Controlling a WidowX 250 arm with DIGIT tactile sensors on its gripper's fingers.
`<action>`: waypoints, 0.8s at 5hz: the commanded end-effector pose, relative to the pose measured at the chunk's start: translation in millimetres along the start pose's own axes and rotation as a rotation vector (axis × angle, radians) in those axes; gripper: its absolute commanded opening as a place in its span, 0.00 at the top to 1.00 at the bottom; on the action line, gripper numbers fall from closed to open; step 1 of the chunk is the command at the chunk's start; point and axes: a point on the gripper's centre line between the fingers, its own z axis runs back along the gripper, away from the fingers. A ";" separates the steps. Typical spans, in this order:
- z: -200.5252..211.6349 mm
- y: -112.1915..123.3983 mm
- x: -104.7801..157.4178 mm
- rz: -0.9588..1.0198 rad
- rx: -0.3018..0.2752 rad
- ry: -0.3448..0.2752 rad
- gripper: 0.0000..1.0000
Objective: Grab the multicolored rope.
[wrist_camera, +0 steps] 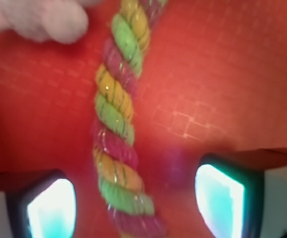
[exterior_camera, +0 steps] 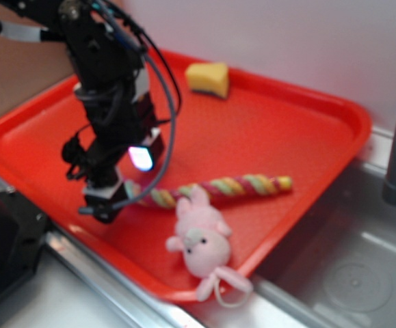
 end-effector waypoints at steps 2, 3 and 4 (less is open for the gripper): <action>-12.6 -1.2 0.8 -0.028 0.020 0.043 1.00; -7.2 2.0 -4.0 0.027 0.037 0.069 1.00; 12.7 5.3 -7.7 0.148 0.027 0.020 1.00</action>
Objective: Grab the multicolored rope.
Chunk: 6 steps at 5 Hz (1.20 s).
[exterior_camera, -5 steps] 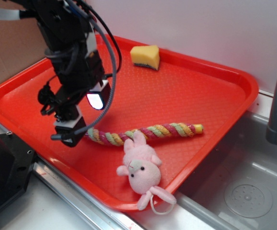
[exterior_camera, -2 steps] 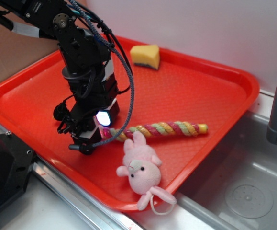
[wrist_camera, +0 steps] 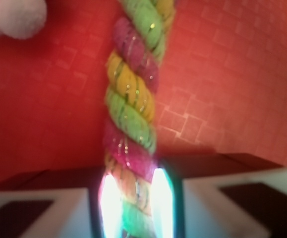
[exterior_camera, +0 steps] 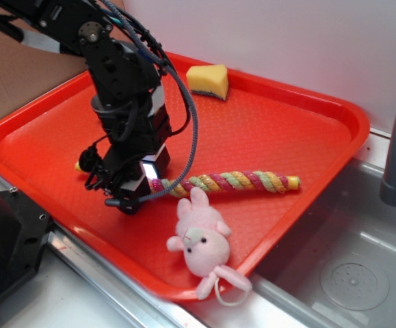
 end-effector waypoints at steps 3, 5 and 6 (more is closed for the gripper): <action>106.2 18.5 -23.9 0.874 -0.002 0.073 1.00; 157.4 17.7 -43.0 1.375 0.053 0.020 1.00; 154.5 22.1 -48.6 1.441 0.090 0.063 1.00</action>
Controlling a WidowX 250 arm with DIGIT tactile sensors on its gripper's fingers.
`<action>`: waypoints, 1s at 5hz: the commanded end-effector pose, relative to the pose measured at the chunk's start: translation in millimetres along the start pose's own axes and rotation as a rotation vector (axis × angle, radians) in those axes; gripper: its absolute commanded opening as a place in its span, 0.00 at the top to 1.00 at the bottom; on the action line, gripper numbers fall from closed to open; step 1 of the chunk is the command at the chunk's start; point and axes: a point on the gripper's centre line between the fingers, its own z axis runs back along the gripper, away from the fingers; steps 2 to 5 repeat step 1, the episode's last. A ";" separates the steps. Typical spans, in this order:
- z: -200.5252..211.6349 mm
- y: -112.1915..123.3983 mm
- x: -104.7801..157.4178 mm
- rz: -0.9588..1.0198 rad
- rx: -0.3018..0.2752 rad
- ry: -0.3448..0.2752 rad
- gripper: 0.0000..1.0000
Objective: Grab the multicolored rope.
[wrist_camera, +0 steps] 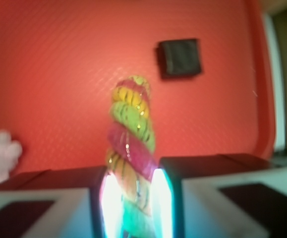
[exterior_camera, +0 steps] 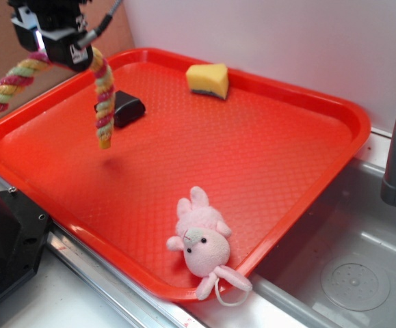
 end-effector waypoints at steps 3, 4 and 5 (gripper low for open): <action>-1.2 3.0 10.5 0.128 0.012 0.013 1.00; -1.2 3.0 10.5 0.128 0.012 0.013 1.00; -1.2 3.0 10.5 0.128 0.012 0.013 1.00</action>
